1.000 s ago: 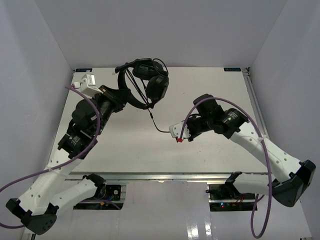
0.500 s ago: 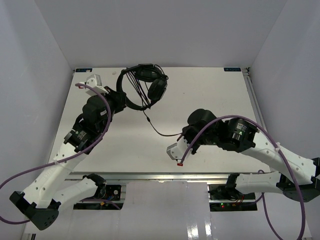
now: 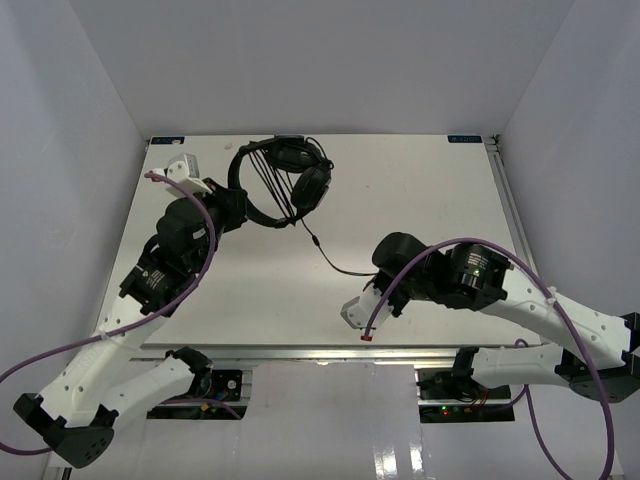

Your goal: Wrap the headphones

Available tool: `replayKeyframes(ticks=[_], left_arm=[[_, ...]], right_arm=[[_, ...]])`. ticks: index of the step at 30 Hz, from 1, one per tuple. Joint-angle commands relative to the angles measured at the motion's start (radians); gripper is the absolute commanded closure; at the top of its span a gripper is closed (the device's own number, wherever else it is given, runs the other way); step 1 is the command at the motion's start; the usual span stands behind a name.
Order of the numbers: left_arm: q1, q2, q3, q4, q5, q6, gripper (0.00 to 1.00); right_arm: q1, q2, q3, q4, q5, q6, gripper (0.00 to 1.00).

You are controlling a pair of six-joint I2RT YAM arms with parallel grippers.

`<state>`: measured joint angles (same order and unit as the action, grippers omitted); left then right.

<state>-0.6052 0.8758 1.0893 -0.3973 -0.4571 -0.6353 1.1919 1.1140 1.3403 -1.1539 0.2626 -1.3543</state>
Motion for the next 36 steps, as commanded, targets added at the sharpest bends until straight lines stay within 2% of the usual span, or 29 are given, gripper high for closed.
replayKeyframes(ticks=[1, 7, 13, 16, 21, 28, 36], left_arm=[[-0.002, -0.023, 0.035, 0.018, -0.034, 0.011, 1.0], [-0.002, 0.046, 0.039, 0.04, -0.036, 0.014, 1.0], [-0.001, 0.153, 0.112, 0.019, -0.008, 0.027, 1.0], [0.0, 0.203, 0.127, -0.012, 0.004, 0.042, 1.0], [0.007, 0.252, 0.066, -0.015, 0.075, 0.073, 1.0], [0.006, 0.295, -0.042, 0.018, 0.243, 0.096, 1.0], [0.005, 0.309, -0.127, 0.016, 0.345, 0.151, 1.0]], right_arm=[[0.022, 0.0, 0.079, -0.067, 0.02, 0.013, 0.92], [0.067, 0.002, 0.101, -0.095, 0.022, 0.015, 0.92], [0.123, 0.03, 0.017, -0.018, 0.113, -0.023, 0.92], [0.136, 0.072, 0.056, 0.037, 0.174, -0.051, 0.92], [0.137, 0.109, 0.15, 0.097, 0.229, -0.074, 0.92], [0.124, 0.079, 0.083, 0.227, 0.316, -0.105, 0.92], [0.074, 0.075, 0.131, 0.293, 0.306, -0.103, 0.92]])
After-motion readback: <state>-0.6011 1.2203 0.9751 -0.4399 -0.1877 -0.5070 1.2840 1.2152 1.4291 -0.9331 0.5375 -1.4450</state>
